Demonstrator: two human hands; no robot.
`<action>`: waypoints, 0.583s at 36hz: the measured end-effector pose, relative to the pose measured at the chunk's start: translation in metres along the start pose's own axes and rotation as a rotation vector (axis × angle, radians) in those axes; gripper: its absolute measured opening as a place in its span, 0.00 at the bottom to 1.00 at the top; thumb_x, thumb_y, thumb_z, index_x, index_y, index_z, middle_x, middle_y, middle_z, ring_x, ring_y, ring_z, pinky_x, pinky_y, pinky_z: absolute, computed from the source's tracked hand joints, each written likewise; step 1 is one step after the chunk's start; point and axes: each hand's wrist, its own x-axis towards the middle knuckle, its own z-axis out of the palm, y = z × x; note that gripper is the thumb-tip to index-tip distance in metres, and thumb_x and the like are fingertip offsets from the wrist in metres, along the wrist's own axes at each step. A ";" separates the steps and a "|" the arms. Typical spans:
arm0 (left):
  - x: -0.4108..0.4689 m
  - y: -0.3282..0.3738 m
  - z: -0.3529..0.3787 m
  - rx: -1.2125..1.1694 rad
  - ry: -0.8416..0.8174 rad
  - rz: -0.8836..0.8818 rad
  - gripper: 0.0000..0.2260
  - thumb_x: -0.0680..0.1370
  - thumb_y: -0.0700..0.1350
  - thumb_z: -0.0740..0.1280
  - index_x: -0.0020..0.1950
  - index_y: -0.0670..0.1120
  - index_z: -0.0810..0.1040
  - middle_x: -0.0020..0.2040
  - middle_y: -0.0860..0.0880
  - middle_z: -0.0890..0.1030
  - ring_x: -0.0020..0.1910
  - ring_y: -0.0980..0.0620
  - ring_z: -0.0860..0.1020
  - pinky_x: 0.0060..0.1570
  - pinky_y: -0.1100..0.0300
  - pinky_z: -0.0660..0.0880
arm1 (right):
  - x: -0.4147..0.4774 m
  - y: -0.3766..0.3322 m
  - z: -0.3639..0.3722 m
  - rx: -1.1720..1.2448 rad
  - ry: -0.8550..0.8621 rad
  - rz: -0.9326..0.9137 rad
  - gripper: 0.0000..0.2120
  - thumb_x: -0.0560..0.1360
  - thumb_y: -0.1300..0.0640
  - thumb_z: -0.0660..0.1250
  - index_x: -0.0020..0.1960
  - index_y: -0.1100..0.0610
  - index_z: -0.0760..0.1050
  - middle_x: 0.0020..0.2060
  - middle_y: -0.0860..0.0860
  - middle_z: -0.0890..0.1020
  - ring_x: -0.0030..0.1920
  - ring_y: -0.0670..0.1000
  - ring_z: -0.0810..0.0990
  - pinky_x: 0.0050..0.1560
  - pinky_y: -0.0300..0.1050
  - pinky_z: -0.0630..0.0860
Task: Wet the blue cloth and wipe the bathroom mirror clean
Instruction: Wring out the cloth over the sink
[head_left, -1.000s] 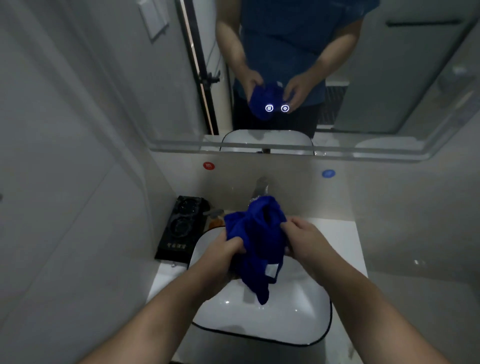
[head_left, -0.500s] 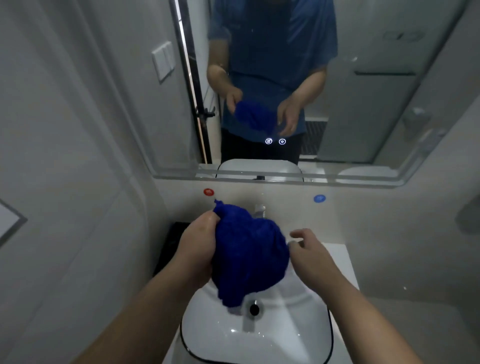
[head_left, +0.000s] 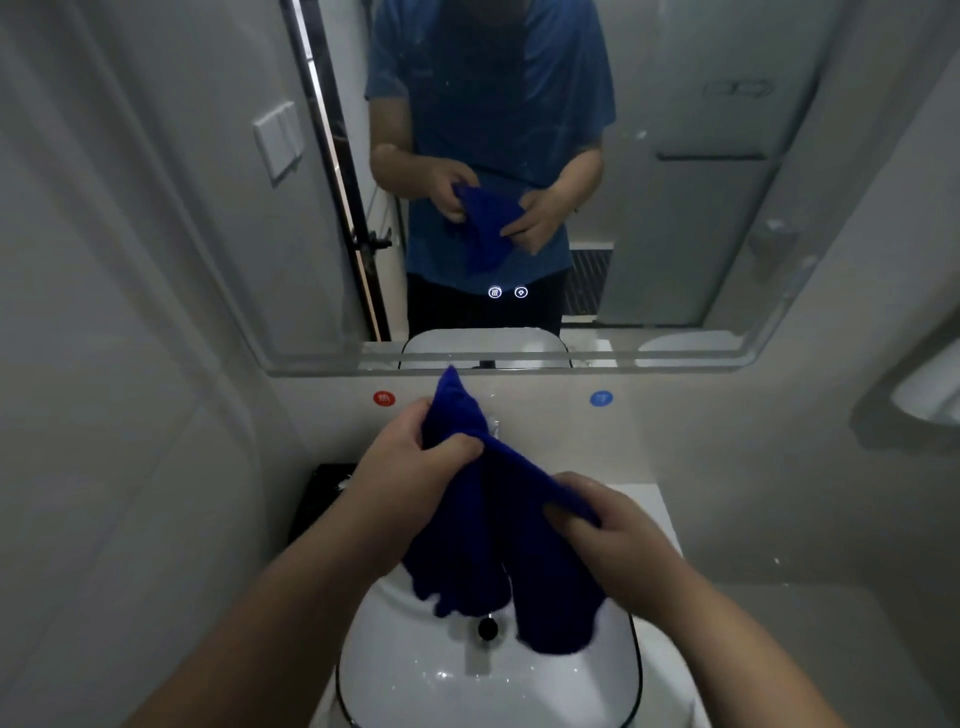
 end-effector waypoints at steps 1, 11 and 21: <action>-0.001 0.002 -0.004 0.100 -0.008 0.047 0.11 0.81 0.45 0.73 0.63 0.53 0.79 0.53 0.48 0.86 0.50 0.50 0.86 0.51 0.51 0.85 | 0.002 0.003 -0.007 0.005 0.025 0.017 0.12 0.79 0.54 0.68 0.54 0.38 0.84 0.47 0.48 0.88 0.47 0.52 0.87 0.55 0.60 0.83; 0.004 -0.017 -0.013 1.064 -0.306 0.046 0.26 0.76 0.60 0.76 0.71 0.69 0.69 0.57 0.60 0.80 0.53 0.58 0.81 0.57 0.55 0.81 | -0.004 -0.022 -0.044 -0.317 0.002 0.023 0.10 0.75 0.57 0.66 0.48 0.43 0.82 0.38 0.45 0.85 0.38 0.52 0.84 0.40 0.59 0.85; 0.026 -0.065 -0.011 0.633 0.070 0.480 0.19 0.73 0.45 0.73 0.60 0.63 0.84 0.69 0.68 0.77 0.70 0.60 0.77 0.70 0.43 0.75 | -0.002 -0.048 -0.073 -0.339 -0.117 -0.019 0.11 0.77 0.56 0.69 0.53 0.40 0.82 0.46 0.42 0.87 0.44 0.47 0.87 0.47 0.46 0.86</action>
